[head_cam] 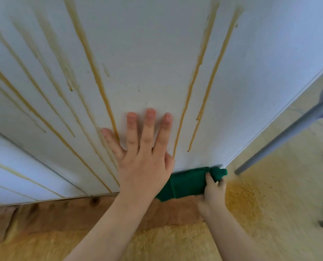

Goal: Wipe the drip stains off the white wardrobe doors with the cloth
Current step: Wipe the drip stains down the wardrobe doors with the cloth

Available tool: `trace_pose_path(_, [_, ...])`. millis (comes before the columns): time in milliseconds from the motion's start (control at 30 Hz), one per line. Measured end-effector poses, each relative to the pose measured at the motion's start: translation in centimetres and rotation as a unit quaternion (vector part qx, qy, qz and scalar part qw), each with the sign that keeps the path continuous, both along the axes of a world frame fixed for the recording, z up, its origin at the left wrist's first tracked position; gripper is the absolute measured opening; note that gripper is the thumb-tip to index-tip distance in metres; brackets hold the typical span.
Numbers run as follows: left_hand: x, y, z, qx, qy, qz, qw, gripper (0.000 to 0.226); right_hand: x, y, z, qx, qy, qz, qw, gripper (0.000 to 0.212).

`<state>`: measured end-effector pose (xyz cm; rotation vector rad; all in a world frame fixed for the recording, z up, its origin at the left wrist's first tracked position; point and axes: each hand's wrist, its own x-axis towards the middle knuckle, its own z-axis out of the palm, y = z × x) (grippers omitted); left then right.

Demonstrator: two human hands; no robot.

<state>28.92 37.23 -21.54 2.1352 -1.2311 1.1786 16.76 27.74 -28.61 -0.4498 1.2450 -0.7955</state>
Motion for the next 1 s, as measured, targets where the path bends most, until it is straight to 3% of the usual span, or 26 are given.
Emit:
trace_pose_path(100, [-0.1,-0.4,-0.1,-0.006,0.005,0.008,1.000,0.089,-0.1,-0.3,-0.1,-0.013,-0.027,0.016,0.999,0.023])
trace_pose_path(300, [-0.1,-0.5,-0.3,-0.014,0.004,0.011,1.000,0.089,0.9,-1.9,-4.1,0.093,0.099,0.008,0.991,0.043])
trace_pose_path(400, [0.1,-0.8,-0.5,-0.018,0.004,0.005,1.000,0.085,1.5,-2.5,-5.6,0.143,0.143,0.032,0.979,0.041])
trace_pose_path(533, [0.2,-1.0,-0.4,-0.023,0.007,0.005,1.000,0.087,0.6,-2.7,-5.5,0.196,0.093,0.104,0.971,0.020])
trace_pose_path(733, [0.1,-0.9,-0.4,-0.017,0.012,0.004,1.000,0.090,-0.5,-5.1,-6.8,0.138,0.148,0.051,0.978,0.030])
trace_pose_path(867, [0.0,-1.1,-0.6,-0.024,0.017,0.006,1.000,0.087,1.8,-1.2,-5.6,0.213,0.053,0.110,0.969,0.021])
trace_pose_path(1000, [0.2,-0.9,-0.5,-0.015,0.017,0.004,1.000,0.086,3.0,0.4,-6.5,0.208,0.056,0.117,0.970,0.032])
